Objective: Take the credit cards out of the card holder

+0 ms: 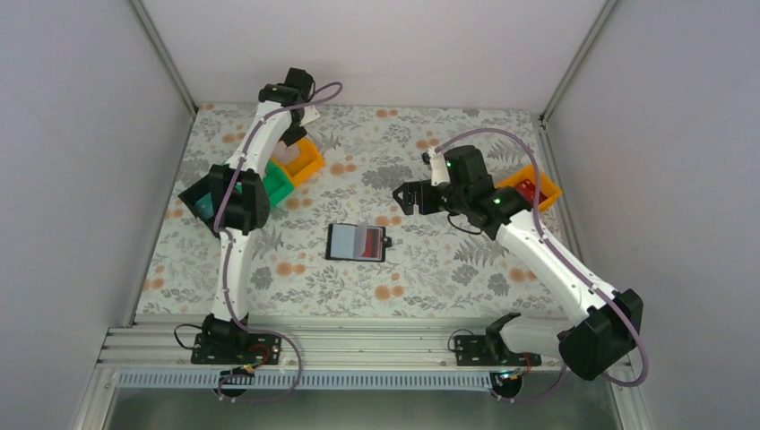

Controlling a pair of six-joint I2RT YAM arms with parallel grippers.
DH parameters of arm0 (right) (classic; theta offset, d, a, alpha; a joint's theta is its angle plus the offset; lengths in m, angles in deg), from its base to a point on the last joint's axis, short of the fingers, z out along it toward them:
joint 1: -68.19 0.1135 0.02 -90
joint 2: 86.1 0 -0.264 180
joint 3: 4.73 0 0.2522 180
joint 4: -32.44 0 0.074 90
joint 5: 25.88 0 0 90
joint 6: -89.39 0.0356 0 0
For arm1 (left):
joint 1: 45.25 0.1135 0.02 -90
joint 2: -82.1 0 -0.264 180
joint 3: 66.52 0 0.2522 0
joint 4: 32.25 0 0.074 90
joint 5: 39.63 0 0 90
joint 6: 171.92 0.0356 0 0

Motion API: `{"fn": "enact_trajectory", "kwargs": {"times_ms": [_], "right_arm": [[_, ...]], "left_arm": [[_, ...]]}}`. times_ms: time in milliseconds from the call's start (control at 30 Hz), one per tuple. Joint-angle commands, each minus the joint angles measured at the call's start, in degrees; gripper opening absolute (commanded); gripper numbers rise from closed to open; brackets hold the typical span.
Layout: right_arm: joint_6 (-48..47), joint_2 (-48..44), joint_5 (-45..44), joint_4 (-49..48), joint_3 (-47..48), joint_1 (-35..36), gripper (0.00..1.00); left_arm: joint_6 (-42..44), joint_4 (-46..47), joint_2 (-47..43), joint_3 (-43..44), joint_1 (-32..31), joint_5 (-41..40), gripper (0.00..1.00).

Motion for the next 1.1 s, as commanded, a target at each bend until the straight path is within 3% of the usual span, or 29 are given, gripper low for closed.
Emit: {"fn": "enact_trajectory", "kwargs": {"times_ms": [0,167,367,1067], "right_arm": [[-0.34,0.82,-0.04,-1.77,-0.48,-0.60,0.99],[-0.76,1.32,0.67,-1.73,-0.62,-0.74,0.99],[-1.17,1.41,1.86,-2.15,-1.08,-0.75,0.99],[-2.14,0.86,2.67,-1.65,-1.18,-0.92,0.99]], "left_arm": [[-3.64,-0.98,1.49,-1.57,0.16,-0.72,0.02],[-4.61,-1.75,2.89,0.05,0.29,-4.37,0.02],[-4.07,0.03,3.22,-4.05,0.30,-8.16,0.02],[-4.48,-0.61,5.96,-4.67,0.03,-5.76,0.02]]}}
